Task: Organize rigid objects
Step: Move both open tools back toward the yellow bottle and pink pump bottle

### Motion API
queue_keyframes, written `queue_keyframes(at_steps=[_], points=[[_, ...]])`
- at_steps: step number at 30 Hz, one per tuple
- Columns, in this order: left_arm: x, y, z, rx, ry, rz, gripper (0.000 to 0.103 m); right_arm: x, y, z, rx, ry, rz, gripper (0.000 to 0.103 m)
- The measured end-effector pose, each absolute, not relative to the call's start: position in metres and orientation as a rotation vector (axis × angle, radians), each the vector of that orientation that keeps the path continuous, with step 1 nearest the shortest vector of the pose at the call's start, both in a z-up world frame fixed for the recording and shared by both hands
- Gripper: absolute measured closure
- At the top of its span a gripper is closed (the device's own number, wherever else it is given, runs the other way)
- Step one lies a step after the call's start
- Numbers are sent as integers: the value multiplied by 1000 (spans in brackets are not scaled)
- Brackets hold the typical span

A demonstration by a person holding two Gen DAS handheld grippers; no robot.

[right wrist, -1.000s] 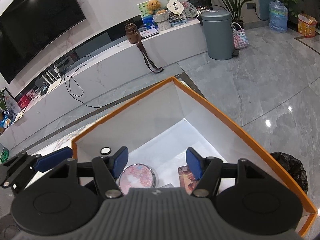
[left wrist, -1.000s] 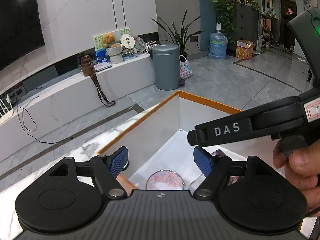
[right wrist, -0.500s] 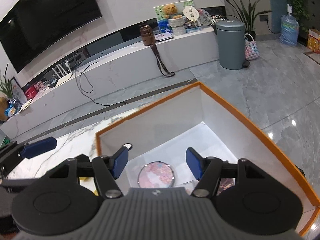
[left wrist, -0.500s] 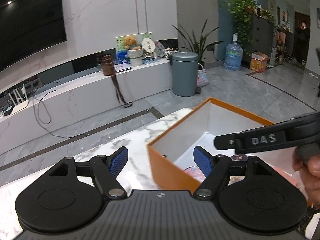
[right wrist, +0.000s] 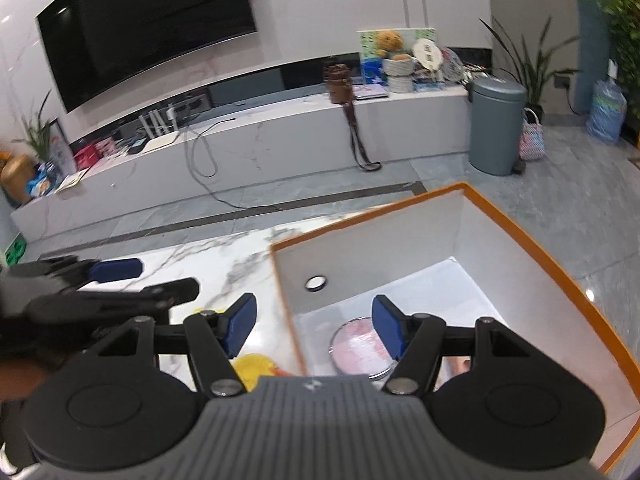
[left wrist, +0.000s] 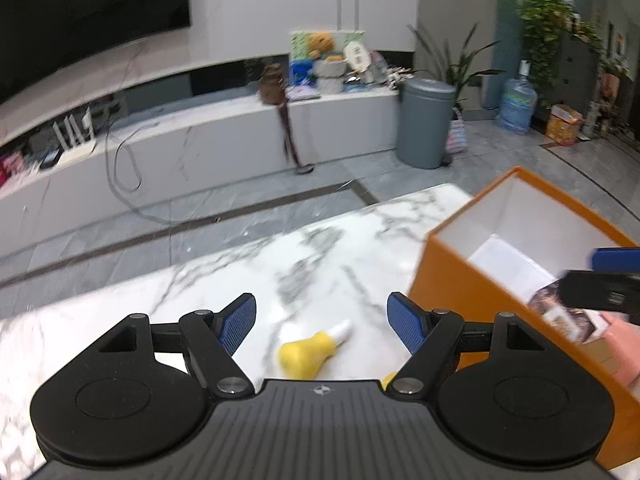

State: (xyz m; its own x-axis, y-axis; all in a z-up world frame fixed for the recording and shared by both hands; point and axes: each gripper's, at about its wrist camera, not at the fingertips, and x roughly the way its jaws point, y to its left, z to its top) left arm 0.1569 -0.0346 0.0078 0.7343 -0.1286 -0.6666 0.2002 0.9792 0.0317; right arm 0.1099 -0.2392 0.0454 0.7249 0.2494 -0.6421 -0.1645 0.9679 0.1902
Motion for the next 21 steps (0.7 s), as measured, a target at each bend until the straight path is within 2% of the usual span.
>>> queue_keyframes(at_steps=[11,21], points=[[167,-10,-20,134,726,-218,15,61,-183,36,-55,681,302,39],[179,-5,-46,107,721,-289,15,31,-147,-21,-20,772,228,39]])
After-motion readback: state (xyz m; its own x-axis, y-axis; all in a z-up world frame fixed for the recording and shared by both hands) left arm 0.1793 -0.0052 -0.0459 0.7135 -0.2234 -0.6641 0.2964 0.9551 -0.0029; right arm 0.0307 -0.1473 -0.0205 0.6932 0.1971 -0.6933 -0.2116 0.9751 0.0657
